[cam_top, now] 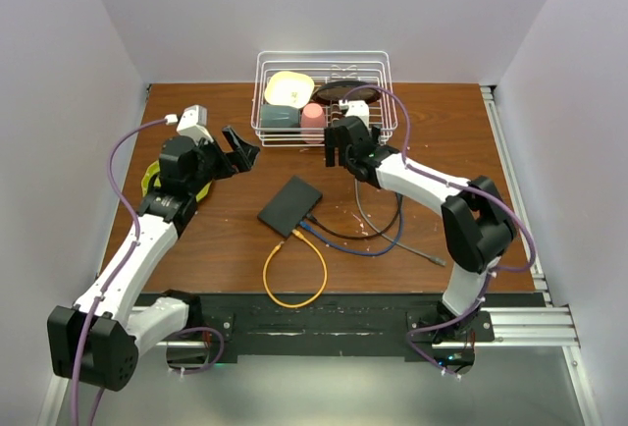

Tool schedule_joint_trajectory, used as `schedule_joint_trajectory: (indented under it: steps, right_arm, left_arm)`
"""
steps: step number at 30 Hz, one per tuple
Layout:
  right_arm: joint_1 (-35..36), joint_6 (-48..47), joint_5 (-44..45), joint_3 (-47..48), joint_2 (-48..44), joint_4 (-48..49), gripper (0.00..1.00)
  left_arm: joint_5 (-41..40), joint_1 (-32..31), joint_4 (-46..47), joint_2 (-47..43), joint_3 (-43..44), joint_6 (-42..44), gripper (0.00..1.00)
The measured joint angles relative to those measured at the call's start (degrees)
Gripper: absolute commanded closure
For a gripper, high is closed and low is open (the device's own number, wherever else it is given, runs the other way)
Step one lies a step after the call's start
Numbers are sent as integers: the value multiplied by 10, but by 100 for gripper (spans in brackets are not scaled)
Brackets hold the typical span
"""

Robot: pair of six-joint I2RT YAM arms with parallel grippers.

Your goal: Insert the plug into the switch port

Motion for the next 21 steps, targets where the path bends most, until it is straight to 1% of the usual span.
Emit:
schedule_joint_trajectory:
  steps: [8, 9, 12, 18, 19, 20, 21]
  right_arm:
    - [-43, 2, -12, 10, 71, -9, 17]
    - [-48, 3, -16, 12, 78, -11, 22]
    - [-59, 6, -28, 14, 91, -13, 32]
    - [-71, 15, -56, 20, 109, -12, 35]
    - [-71, 16, -59, 20, 111, -11, 45]
    - [-71, 16, -64, 20, 115, -11, 51]
    - [-71, 16, -67, 20, 118, -12, 51]
  left_arm:
    - [10, 0, 0, 7, 0, 4, 0]
    - [10, 0, 0, 7, 0, 5, 0]
    - [12, 0, 1, 7, 0, 10, 0]
    - [12, 0, -3, 7, 2, 15, 0]
    - [12, 0, -3, 7, 2, 15, 0]
    - [12, 0, -3, 7, 2, 16, 0]
    - [12, 0, -4, 7, 2, 16, 0]
